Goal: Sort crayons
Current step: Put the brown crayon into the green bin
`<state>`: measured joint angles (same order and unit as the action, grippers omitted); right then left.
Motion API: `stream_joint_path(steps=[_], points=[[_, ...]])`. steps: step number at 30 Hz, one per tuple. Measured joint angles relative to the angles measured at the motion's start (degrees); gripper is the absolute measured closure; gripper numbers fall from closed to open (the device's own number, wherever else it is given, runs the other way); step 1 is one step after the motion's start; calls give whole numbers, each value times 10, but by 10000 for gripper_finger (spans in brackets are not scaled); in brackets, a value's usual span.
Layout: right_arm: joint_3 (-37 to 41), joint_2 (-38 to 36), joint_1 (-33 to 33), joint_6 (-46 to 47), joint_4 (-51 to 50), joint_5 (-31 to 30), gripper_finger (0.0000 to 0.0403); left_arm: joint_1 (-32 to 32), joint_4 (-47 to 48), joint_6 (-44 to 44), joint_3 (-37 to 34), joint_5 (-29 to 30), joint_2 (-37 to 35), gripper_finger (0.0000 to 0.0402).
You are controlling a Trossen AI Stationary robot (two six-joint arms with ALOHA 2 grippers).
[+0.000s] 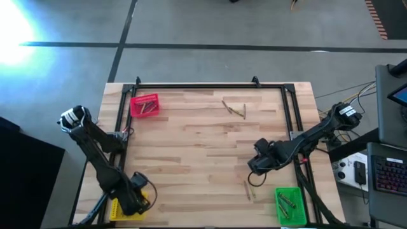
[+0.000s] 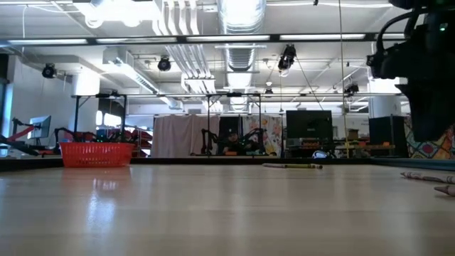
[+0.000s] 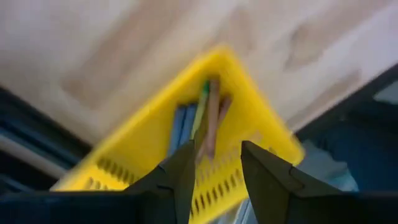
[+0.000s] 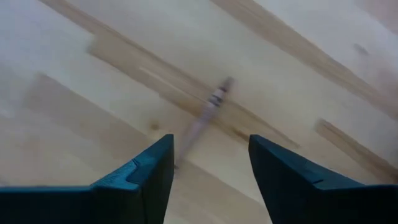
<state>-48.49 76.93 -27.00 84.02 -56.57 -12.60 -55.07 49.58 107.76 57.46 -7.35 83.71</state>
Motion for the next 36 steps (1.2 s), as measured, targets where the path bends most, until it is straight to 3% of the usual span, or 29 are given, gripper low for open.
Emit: stream_joint_path(steps=[5,11,16,23,30,36], points=[[0,0,0,-1,-39,6,220,52,56,-96,42,91,-16,294],[40,0,8,8,27,23,255,154,54,-229,54,157,-19,306],[72,0,19,32,95,26,282,243,-4,-343,46,159,-8,312],[82,0,27,64,116,25,298,330,-72,-512,42,155,15,313],[125,2,46,97,231,31,299,433,-71,-691,41,69,42,313],[144,0,49,140,239,36,319,502,-69,-797,44,53,54,313]])
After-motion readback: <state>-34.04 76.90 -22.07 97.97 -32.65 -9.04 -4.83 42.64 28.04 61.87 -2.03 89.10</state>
